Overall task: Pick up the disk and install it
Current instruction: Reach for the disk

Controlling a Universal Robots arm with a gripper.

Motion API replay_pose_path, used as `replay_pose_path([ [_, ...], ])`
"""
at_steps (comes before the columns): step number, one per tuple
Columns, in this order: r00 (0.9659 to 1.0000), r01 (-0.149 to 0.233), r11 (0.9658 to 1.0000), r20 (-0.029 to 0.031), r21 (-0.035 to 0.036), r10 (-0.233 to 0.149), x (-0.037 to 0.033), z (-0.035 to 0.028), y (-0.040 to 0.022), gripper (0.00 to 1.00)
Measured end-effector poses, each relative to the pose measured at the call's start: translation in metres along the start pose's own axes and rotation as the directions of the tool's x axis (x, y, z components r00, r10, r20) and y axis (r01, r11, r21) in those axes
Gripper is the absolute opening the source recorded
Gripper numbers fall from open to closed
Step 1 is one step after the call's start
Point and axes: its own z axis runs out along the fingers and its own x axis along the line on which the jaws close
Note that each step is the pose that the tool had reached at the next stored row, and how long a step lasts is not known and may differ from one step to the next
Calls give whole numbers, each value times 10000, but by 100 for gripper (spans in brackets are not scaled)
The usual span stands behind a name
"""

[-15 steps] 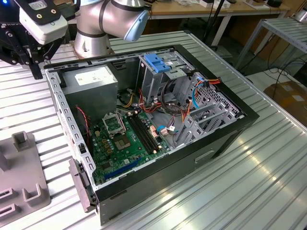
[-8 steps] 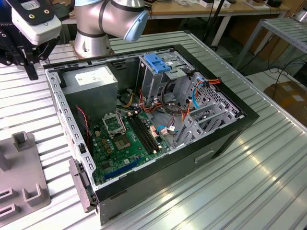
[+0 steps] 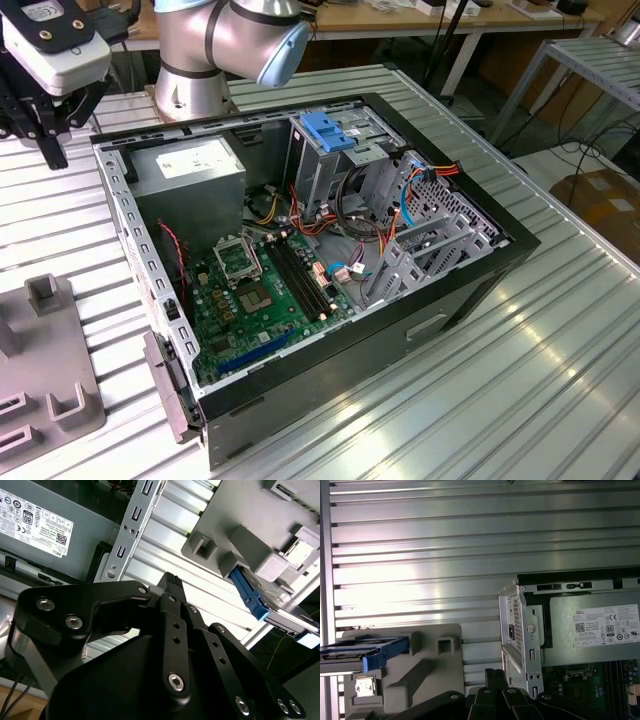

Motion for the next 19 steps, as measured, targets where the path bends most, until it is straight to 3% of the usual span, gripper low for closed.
replay_pose_path([
  [19, 10000, 0, 10000, 0, 0, 0, 291, -7, 2, 10],
])
